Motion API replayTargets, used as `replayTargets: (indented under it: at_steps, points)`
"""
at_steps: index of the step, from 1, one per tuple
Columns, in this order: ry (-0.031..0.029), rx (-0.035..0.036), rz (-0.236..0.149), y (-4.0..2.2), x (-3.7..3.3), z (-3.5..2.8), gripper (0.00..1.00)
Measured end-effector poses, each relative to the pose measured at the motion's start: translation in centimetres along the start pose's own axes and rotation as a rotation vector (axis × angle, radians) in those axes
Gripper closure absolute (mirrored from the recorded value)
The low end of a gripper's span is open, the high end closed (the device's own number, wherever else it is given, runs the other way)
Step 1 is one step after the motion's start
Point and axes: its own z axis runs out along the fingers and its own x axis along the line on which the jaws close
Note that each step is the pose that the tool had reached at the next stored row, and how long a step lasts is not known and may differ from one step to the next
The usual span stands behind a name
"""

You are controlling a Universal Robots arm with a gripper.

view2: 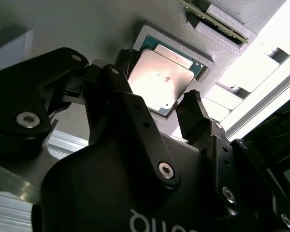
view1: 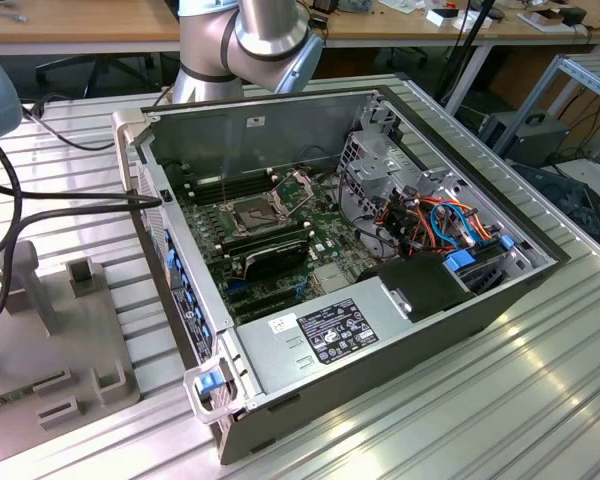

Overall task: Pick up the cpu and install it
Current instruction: 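Pick up the cpu and move it towards the insertion slot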

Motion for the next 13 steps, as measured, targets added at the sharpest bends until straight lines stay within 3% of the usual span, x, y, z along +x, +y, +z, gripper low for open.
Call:
replayTargets:
  at_steps: [13]
  points:
    - [0.0001,0.0,-0.005,0.02,0.02,0.15,0.34]
